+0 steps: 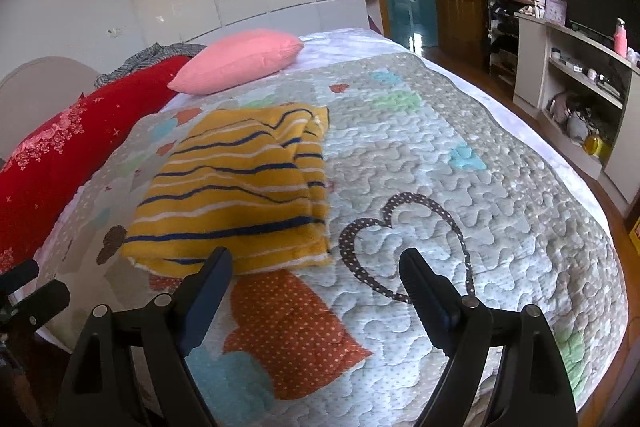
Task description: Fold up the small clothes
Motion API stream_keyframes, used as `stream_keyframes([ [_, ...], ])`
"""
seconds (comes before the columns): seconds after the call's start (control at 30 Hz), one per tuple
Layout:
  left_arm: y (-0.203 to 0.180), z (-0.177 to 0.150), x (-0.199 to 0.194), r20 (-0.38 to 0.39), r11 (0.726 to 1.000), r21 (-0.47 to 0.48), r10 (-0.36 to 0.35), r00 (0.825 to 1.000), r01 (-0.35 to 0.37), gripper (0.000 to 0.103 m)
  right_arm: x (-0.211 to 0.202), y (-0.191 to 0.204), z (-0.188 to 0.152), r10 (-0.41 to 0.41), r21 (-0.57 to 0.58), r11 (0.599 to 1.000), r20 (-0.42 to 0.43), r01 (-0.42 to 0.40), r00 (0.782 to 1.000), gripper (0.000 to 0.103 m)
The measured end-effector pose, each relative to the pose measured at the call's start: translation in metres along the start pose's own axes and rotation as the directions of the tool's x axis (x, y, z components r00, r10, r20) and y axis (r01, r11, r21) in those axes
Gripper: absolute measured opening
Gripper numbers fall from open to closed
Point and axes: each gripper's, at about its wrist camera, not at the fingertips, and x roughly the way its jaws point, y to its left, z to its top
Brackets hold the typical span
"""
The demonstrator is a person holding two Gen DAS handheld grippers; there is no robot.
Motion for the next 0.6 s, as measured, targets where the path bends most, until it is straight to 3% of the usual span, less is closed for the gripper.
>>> stream_keyframes([
  [0.23, -0.005, -0.001, 0.003, -0.009, 1.000, 0.007, -0.019, 1.000, 0.019, 0.103, 0.005, 0.006, -0.003, 0.000, -0.025, 1.000, -0.020, 0.000, 1.000, 0.089],
  [0.6, 0.028, -0.014, 0.023, -0.085, 0.998, -0.064, 0.011, 0.996, -0.017, 0.103, 0.013, 0.039, -0.005, -0.020, -0.128, 0.992, -0.039, 0.015, 0.999, 0.090],
])
